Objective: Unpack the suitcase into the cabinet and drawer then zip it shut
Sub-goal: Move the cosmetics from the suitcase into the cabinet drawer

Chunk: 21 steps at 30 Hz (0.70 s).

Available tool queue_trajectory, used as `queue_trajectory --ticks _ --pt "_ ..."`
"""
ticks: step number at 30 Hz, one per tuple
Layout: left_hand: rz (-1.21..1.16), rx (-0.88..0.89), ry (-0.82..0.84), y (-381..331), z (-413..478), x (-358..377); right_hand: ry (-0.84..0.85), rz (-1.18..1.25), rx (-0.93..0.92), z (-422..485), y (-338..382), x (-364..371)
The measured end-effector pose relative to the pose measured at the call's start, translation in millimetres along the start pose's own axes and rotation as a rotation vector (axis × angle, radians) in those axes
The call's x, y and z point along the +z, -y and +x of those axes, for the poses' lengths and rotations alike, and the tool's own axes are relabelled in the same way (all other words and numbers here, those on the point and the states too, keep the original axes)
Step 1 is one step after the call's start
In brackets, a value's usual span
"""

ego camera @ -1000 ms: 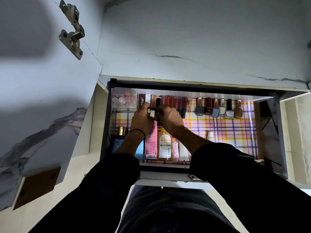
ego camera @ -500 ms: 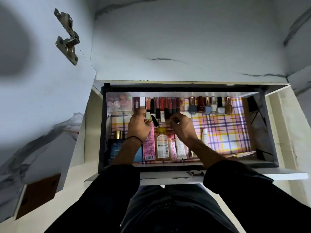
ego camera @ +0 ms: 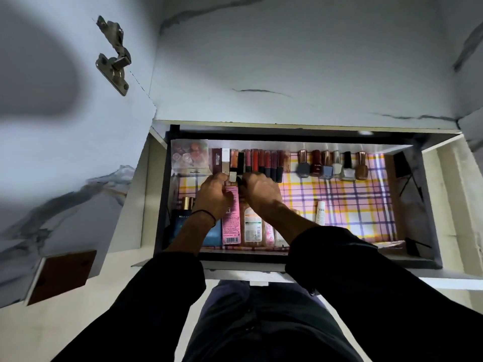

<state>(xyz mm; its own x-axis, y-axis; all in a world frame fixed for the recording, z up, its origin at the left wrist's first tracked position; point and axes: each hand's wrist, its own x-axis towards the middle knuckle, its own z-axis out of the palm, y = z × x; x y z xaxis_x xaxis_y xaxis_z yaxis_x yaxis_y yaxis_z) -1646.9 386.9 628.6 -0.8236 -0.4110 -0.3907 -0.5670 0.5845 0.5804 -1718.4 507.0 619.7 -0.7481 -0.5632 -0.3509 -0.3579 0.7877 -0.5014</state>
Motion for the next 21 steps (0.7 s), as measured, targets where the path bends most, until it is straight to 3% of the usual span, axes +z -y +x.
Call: queue_trajectory --ticks 3,9,15,21 --pt "-0.004 0.014 -0.02 2 1 0 0.01 -0.145 -0.031 3 3 -1" --pt "-0.067 -0.003 -0.095 -5 1 9 0.042 -0.124 0.076 10 9 -7" --pt "-0.15 -0.002 -0.186 -26 10 14 -0.018 0.319 0.346 14 -7 -15" --pt "-0.023 -0.011 -0.025 -55 30 32 -0.217 0.63 0.406 -5 -44 -37"
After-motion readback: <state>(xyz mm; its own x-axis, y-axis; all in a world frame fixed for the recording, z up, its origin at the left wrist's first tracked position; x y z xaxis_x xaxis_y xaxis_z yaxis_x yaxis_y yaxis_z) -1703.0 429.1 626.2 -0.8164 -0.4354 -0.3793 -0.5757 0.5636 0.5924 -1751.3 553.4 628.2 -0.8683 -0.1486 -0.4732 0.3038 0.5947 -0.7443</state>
